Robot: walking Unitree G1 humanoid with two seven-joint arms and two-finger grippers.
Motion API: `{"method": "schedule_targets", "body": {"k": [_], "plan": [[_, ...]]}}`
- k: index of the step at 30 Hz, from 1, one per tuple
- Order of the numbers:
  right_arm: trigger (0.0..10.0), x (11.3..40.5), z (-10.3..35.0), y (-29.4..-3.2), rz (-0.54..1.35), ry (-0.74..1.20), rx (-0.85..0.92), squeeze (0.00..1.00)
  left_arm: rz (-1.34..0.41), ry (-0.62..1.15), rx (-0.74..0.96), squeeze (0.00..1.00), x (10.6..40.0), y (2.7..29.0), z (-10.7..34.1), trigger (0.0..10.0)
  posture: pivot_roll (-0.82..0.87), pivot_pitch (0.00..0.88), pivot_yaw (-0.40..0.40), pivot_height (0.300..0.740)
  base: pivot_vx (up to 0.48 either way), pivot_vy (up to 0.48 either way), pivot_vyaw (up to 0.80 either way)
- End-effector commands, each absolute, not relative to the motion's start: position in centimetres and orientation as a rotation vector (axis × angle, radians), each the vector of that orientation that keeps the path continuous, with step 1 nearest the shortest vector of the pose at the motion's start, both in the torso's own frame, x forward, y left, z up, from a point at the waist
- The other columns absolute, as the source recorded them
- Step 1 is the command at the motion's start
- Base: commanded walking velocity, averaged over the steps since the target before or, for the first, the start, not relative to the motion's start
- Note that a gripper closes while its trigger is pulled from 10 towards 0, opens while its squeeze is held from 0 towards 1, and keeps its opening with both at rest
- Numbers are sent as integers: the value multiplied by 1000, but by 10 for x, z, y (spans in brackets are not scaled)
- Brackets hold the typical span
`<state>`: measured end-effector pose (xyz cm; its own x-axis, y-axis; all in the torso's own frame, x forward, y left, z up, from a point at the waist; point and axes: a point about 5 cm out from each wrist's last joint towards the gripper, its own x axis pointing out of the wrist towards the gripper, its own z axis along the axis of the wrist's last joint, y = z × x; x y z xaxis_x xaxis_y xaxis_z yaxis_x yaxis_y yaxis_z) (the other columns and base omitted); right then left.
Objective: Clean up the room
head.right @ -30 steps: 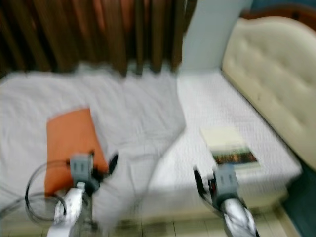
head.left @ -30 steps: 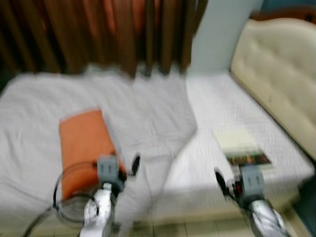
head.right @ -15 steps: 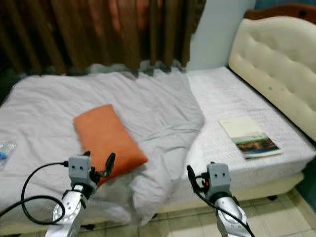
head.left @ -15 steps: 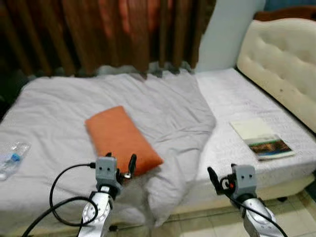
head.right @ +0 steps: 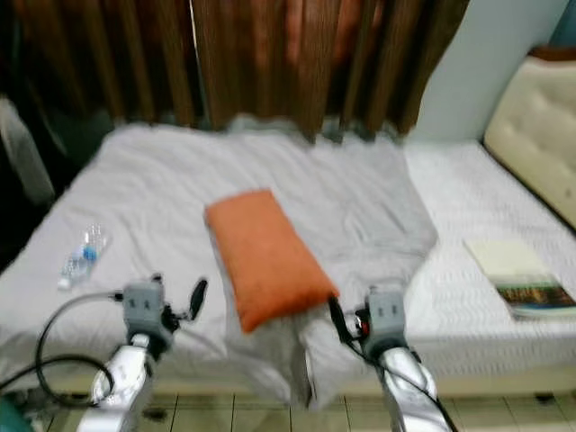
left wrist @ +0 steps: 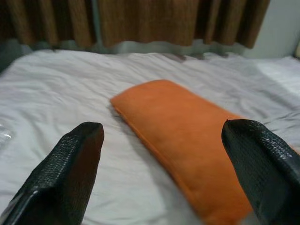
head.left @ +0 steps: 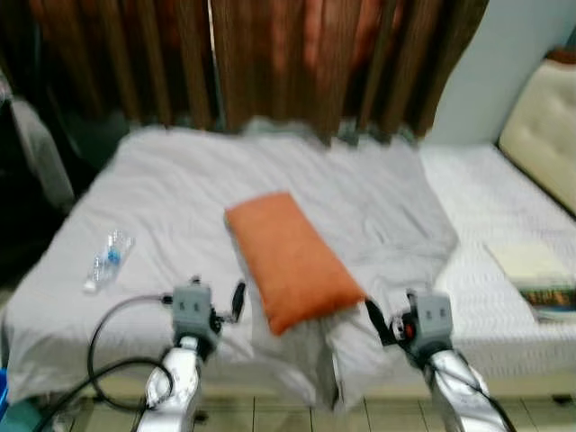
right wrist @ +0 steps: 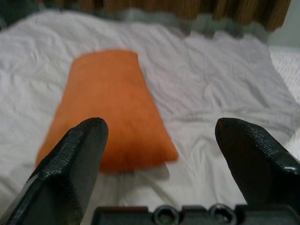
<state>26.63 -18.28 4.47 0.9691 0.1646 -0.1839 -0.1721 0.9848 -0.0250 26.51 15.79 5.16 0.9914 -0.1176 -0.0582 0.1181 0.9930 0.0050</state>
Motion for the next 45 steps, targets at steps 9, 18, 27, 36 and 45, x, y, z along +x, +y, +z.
{"method": "schedule_targets", "body": {"k": [9,18,27,36,45], "plan": [[10000,266,39,-192,137,206,-48,0,-189,48,11,0,275,145,58,10000,-48,21,-11,740,480,0,0],[10000,263,38,-193,137,207,-44,0,-214,66,27,0,275,143,57,10000,-57,30,-6,740,480,0,0],[10000,261,37,-193,134,213,-39,0,-225,93,35,0,273,142,52,10000,-59,40,-4,740,160,0,0],[10000,263,39,-192,142,208,-48,0,-235,88,27,0,274,140,53,10000,-63,42,-5,740,387,-280,0],[10000,269,43,-191,170,205,-58,0,-216,116,6,0,272,141,48,10000,-60,39,-7,740,266,-122,0]]}}
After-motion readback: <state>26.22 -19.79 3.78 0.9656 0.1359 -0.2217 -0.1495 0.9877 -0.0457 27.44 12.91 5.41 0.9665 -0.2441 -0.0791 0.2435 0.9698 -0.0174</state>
